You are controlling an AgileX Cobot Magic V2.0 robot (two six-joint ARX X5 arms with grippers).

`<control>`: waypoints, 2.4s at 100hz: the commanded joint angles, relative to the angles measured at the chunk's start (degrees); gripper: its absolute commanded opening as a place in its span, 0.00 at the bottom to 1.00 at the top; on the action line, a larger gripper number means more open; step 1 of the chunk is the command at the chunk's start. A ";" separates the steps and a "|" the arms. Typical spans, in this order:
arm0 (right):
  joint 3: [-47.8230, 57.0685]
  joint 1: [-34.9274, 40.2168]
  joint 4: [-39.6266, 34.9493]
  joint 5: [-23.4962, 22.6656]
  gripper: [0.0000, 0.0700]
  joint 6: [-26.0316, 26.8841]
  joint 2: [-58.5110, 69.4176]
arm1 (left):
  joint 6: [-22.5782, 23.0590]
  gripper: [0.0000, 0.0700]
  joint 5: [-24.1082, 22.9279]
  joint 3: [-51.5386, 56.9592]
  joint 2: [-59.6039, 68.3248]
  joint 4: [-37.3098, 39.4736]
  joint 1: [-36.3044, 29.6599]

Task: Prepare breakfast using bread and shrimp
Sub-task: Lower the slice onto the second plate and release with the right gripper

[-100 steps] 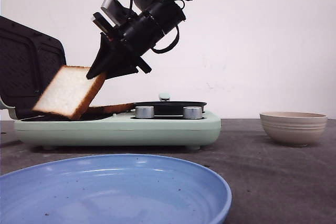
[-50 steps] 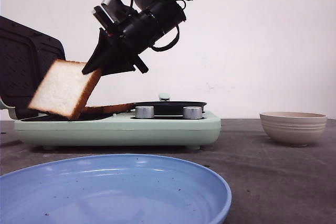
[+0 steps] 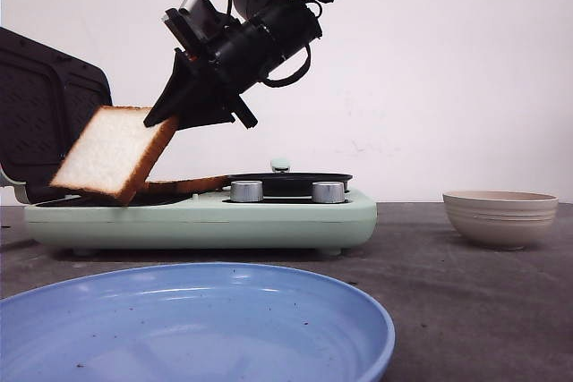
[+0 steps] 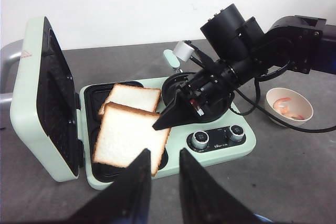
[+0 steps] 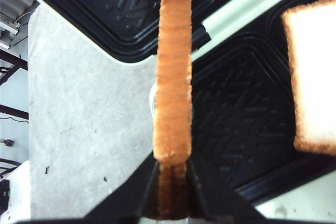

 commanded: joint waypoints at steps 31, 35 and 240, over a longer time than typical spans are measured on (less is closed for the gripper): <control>1.49 1.86 3.23 5.07 0.52 0.37 1.68 | 0.74 0.02 0.26 0.66 0.31 0.20 -0.33; 1.49 1.97 3.26 6.25 0.55 0.37 1.68 | 0.76 0.02 0.26 0.66 0.31 0.20 -0.33; -75.76 -9.11 23.71 37.73 0.00 -1.53 -88.46 | 13.09 0.02 -23.21 0.39 3.50 20.48 0.61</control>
